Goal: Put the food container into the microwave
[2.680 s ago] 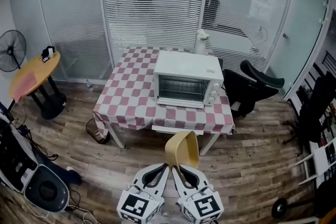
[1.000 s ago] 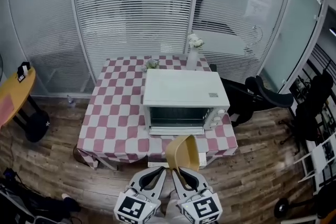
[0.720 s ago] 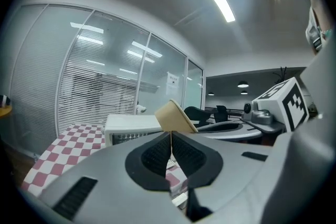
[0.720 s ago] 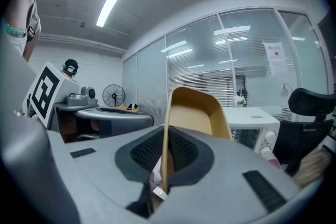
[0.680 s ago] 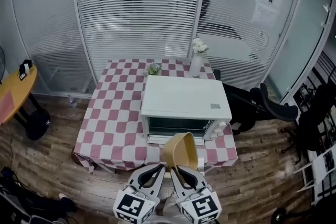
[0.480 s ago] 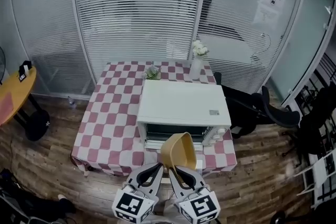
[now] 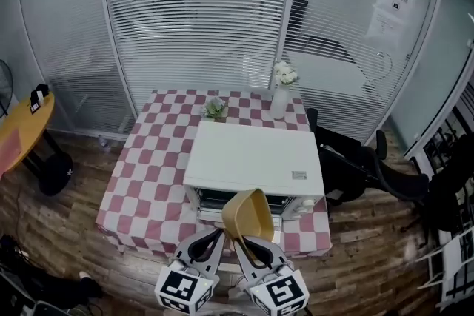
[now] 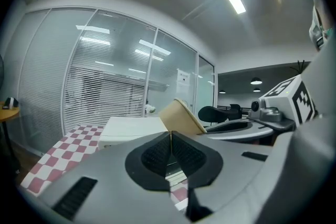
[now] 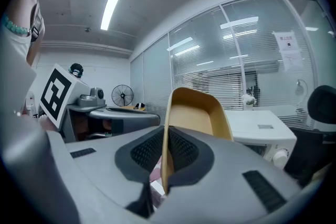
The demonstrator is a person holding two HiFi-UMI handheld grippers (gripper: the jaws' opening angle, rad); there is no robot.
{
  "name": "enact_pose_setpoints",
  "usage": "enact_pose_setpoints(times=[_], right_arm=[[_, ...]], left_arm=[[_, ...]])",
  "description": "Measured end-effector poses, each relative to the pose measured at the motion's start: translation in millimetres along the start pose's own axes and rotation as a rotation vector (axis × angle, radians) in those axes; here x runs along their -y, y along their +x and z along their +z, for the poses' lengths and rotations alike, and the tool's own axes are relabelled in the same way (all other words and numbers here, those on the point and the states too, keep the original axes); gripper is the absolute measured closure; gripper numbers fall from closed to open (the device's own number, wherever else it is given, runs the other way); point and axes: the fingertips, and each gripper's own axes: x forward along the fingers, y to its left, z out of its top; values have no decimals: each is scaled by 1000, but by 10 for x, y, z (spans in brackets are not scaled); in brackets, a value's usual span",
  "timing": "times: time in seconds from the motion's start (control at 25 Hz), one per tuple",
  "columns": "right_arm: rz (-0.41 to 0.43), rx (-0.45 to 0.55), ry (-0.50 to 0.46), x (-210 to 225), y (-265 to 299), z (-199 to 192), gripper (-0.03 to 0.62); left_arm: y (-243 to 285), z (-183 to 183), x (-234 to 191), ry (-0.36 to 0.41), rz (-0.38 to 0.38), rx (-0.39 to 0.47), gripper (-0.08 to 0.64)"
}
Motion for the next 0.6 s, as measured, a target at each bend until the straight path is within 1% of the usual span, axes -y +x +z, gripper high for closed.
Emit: enact_pose_setpoints(times=[0.12, 0.28, 0.44, 0.6], right_arm=[[45, -11, -3, 47, 17, -32, 580], [134, -38, -15, 0, 67, -76, 580], [214, -54, -48, -94, 149, -101, 580], [282, -76, -52, -176, 217, -183, 580]], left_arm=[[75, -24, -59, -5, 47, -6, 546], [94, -62, -163, -23, 122, -12, 546], [31, -111, -319, -43, 204, -13, 546], [-117, -243, -506, -62, 295, -38, 546]])
